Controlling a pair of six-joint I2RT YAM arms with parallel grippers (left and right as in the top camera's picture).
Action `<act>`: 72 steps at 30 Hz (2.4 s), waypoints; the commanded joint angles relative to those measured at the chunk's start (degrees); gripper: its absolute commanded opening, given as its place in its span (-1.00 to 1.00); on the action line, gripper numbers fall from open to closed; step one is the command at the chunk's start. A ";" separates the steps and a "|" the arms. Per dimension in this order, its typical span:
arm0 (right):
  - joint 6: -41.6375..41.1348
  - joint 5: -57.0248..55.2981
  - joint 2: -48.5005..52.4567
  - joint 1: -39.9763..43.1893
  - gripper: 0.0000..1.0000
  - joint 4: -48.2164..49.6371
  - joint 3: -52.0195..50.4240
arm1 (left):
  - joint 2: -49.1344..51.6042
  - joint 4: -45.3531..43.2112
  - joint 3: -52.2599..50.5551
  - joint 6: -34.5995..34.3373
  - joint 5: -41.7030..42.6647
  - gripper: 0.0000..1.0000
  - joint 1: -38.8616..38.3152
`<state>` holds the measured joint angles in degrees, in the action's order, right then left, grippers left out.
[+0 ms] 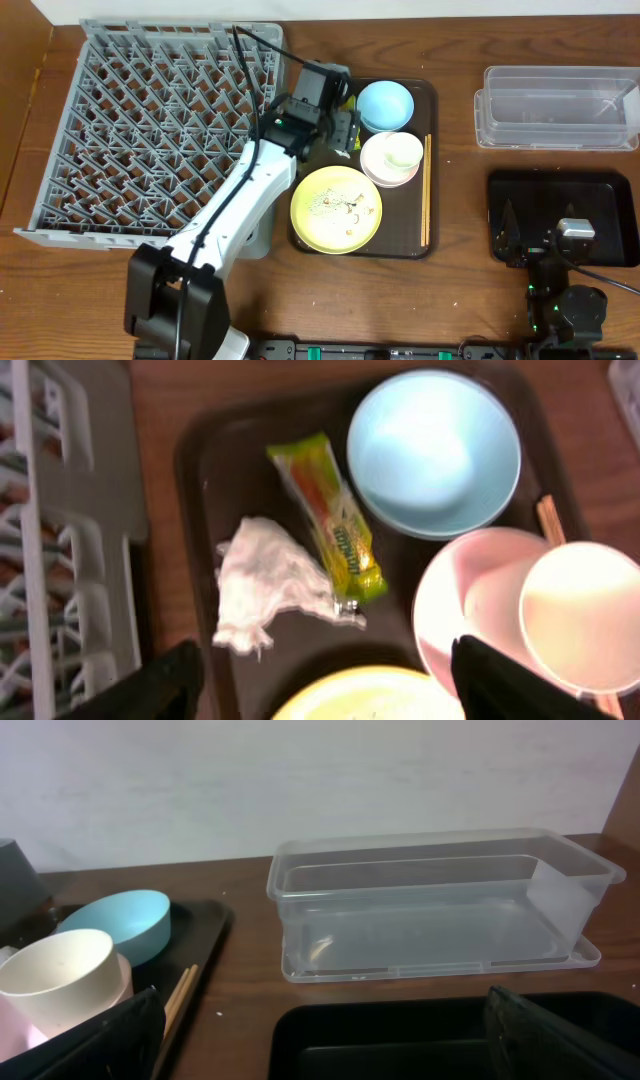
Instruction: Sort waste into correct bins and load items into the dishwasher
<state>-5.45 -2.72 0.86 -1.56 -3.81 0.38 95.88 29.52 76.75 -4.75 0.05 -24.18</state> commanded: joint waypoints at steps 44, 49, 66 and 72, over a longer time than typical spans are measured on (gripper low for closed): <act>-0.24 0.02 -0.04 0.39 0.98 -0.24 -0.07 | 20.63 -8.00 0.42 -0.94 -1.11 0.43 4.61; -0.24 0.02 -0.04 0.39 0.99 -0.24 -0.07 | 17.09 -7.50 0.42 -1.79 0.00 0.45 4.61; -0.24 0.02 -0.04 0.39 0.98 -0.24 -0.07 | 10.69 -22.40 0.42 -1.99 10.54 0.64 0.96; -0.24 0.02 -0.04 0.39 0.99 -0.24 -0.07 | 14.86 -25.97 0.42 -1.46 9.55 0.64 -1.75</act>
<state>-5.45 -2.72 0.86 -1.56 -3.81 0.38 107.63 4.58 76.71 -6.22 9.32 -25.21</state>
